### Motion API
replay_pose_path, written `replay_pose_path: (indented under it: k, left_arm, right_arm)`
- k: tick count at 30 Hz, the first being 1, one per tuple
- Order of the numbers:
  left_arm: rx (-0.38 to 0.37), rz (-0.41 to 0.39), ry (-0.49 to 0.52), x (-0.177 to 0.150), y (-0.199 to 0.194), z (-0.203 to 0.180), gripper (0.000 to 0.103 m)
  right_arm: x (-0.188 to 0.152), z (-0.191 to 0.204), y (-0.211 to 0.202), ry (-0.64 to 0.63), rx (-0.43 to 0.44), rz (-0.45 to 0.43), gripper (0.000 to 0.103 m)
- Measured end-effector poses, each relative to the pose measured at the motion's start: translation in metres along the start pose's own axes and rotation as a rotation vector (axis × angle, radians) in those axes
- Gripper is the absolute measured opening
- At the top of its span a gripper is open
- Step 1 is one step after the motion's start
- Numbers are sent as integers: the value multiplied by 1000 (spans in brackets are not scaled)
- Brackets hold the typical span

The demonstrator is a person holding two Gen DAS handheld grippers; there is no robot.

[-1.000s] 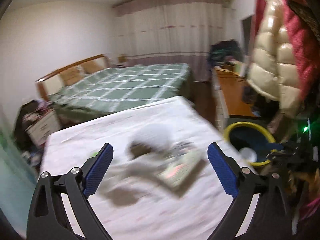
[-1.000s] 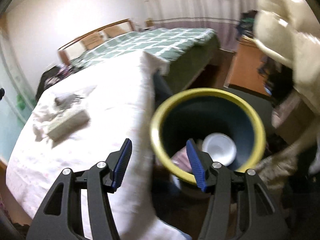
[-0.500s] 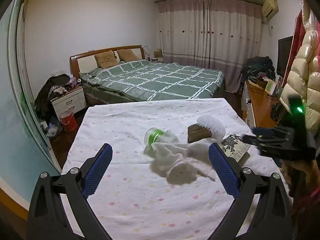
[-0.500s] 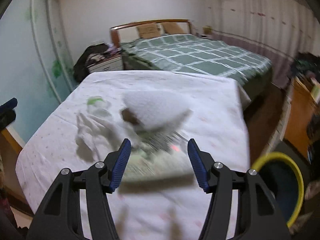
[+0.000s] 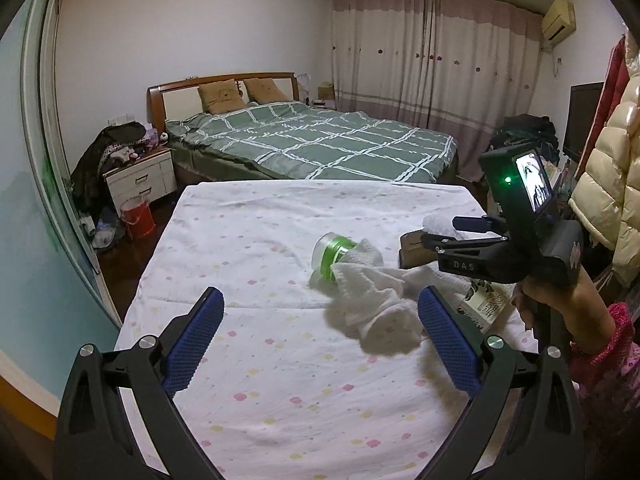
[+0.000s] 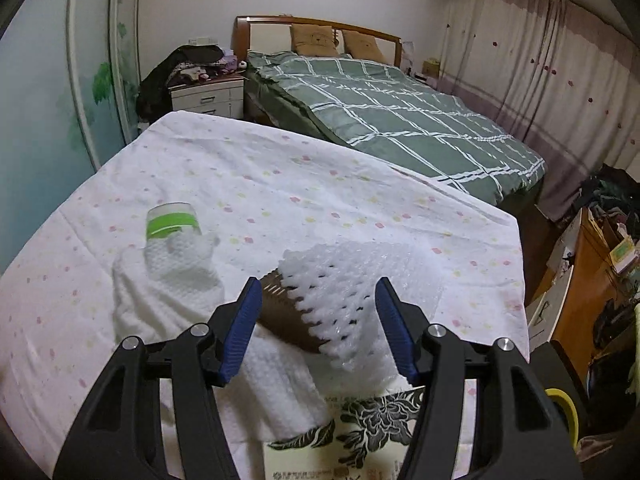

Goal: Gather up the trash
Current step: 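Grasp the white foam fruit net with the right tool, then carry the foam net to the yellow bin and open the right tool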

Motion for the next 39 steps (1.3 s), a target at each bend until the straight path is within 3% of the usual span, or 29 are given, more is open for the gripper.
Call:
replay_pose_path:
  k: [1, 4, 6, 9, 19, 24, 32, 39]
  left_arm:
    - [1, 3, -3, -1, 1, 1, 96]
    - [2, 9, -14, -3, 4, 3, 96]
    - [1, 11, -19, -4, 5, 4, 96]
    - [-3, 15, -20, -5, 6, 2, 96]
    - [-8, 13, -9, -4, 4, -5, 96]
    - [-17, 17, 3, -4, 5, -12, 96]
    - [-54, 23, 28, -3, 8, -33, 96]
    - [-84, 35, 68, -2, 14, -62, 96]
  right_arm:
    - [-2, -2, 1, 3, -3, -2, 55]
    - [-5, -6, 3, 5, -8, 8, 39]
    - [-5, -9, -2, 9, -15, -8, 20]
    - [-5, -14, -15, 13, -10, -44, 13]
    - [-13, -43, -104, 100, 35, -205, 12]
    - [-40, -68, -153, 163, 21, -263, 12]
    - [-107, -156, -198, 317, -140, -248, 12]
    - [-168, -233, -193, 463, -230, -179, 12]
Point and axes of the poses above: each gripper's, at about its wrist camera, not at the fingertips, and y roughly the way its jaws point, z to its left, x to its top, the point moved 8 cm from there along y, roughly the way its jaws point, and after that the axes turned 2 degrees about x, right-handed, at the moved point
